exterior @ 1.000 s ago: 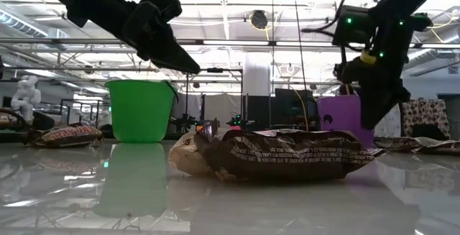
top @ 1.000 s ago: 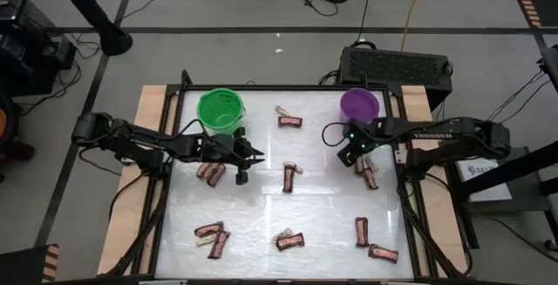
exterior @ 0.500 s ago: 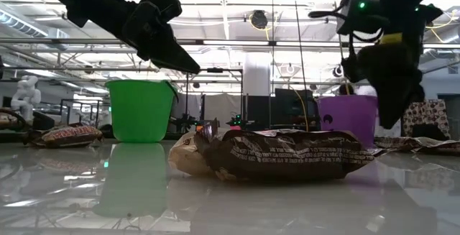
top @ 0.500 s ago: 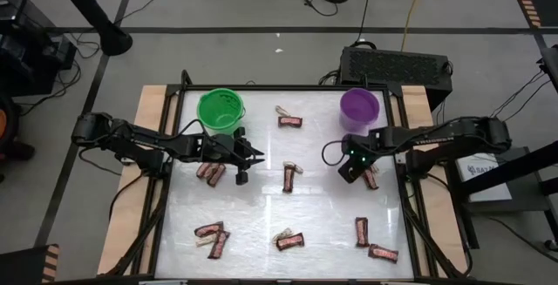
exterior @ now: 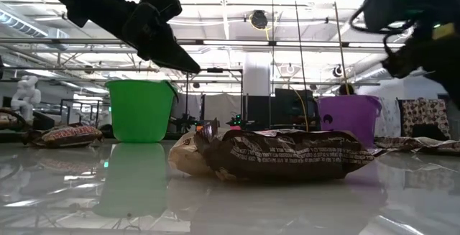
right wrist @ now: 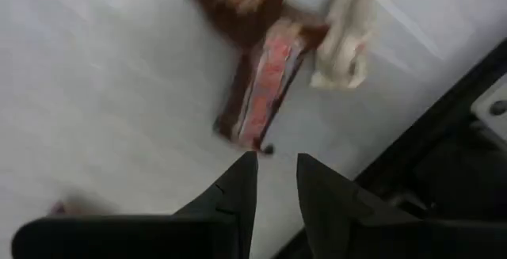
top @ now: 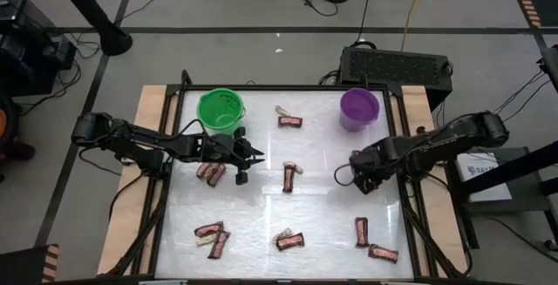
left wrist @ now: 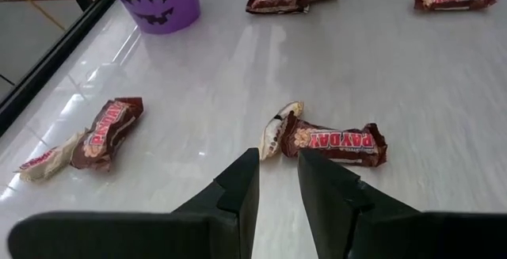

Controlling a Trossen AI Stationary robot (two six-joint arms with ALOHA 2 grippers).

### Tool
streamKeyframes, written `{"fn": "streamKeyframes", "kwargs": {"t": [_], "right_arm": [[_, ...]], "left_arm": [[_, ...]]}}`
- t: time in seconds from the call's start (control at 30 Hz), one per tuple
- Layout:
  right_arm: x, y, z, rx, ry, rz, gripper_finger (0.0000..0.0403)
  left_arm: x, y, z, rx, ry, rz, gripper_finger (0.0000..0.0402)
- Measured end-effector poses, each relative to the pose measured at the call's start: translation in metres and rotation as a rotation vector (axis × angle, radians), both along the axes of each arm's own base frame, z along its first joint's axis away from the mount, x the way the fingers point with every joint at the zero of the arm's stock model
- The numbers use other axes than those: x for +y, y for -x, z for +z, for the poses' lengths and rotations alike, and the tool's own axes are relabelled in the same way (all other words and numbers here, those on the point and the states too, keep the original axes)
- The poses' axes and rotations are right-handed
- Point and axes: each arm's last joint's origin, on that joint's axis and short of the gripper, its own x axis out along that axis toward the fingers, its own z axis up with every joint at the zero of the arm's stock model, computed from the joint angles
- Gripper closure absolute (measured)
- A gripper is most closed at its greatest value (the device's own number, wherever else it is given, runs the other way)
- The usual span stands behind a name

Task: Sort candy by brand, put in halloween buckets
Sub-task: Put the brown chocolate bar into the purple bucket

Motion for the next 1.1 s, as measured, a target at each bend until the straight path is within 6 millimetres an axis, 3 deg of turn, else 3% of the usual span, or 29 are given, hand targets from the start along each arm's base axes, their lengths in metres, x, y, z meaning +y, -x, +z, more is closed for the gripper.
{"fn": "streamKeyframes", "kwargs": {"t": [0.23,0.4,0.57,0.8,1.1], "right_arm": [[0.023,-0.001,-0.004,-0.032,-0.024,0.238,0.0253],[0.031,0.000,-0.015,0.018,-0.009,0.284,0.0190],[0.031,-0.002,-0.034,0.068,-0.008,0.330,0.0158],[0.032,-0.009,-0.044,0.064,0.015,0.410,0.0170],[0.034,-0.012,-0.058,0.093,-0.002,0.438,0.0229]], "left_arm": [[0.000,-0.001,0.003,-0.030,-0.024,-0.012,0.0304],[0.000,-0.002,0.005,-0.048,-0.049,-0.024,0.0304],[0.000,-0.002,0.005,-0.047,-0.071,-0.035,0.0304],[0.000,-0.003,0.006,-0.057,-0.116,-0.058,0.0304],[0.000,-0.003,0.007,-0.063,-0.141,-0.070,0.0304]]}}
